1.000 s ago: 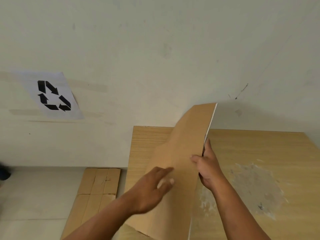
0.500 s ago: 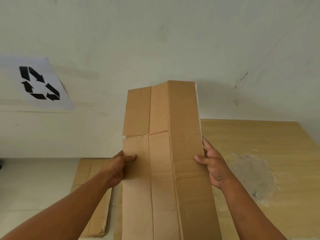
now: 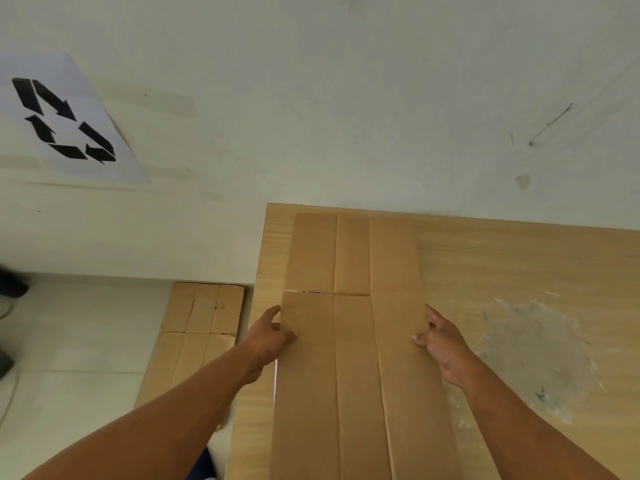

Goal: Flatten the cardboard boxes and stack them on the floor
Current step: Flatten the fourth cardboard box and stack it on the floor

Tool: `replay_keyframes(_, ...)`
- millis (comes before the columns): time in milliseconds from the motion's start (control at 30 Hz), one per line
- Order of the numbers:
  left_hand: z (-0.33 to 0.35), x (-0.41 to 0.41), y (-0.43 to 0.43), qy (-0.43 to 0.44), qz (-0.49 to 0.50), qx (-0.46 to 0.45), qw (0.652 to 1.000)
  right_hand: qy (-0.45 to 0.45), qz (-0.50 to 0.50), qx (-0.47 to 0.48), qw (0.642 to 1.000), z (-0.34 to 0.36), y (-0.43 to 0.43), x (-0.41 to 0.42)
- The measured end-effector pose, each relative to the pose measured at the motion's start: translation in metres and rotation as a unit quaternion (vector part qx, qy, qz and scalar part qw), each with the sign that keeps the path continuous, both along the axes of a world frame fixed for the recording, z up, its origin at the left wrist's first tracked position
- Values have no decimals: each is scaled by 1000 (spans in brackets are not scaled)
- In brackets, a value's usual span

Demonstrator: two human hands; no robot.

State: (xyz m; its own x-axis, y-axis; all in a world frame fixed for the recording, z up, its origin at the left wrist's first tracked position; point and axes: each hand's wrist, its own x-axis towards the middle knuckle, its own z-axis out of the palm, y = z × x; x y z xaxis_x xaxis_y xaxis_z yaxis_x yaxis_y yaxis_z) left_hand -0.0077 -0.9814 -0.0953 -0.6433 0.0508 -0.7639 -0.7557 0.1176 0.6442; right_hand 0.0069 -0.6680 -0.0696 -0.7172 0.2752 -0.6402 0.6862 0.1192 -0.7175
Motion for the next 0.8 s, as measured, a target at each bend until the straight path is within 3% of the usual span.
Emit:
replay_keyframes(100, -3, -3, 14, 60, -57, -128, 988, -8, 7, 29, 1000, -14, -3, 2)
replay_keyframes(233, -9, -10, 21, 140, -174, -304, 926, -8, 42, 32, 999, -30, -17, -8)
replay_keyframes(433, -21, -23, 13, 158, -285, -422, 846, -44, 150, 125, 980, -35, -27, -30)
replay_keyframes(533, -27, -29, 17, 175, -311, -437, 826, -44, 191, 232, 953, -33, -34, -39)
replay_keyframes(633, -30, -37, 26, 193, -327, -459, 803, 18, 262, 319, 911, -40, -43, -48)
replay_keyframes(800, -41, -57, 36, 250, -408, -493, 727, 66, 381, 406, 828, -67, -59, -62)
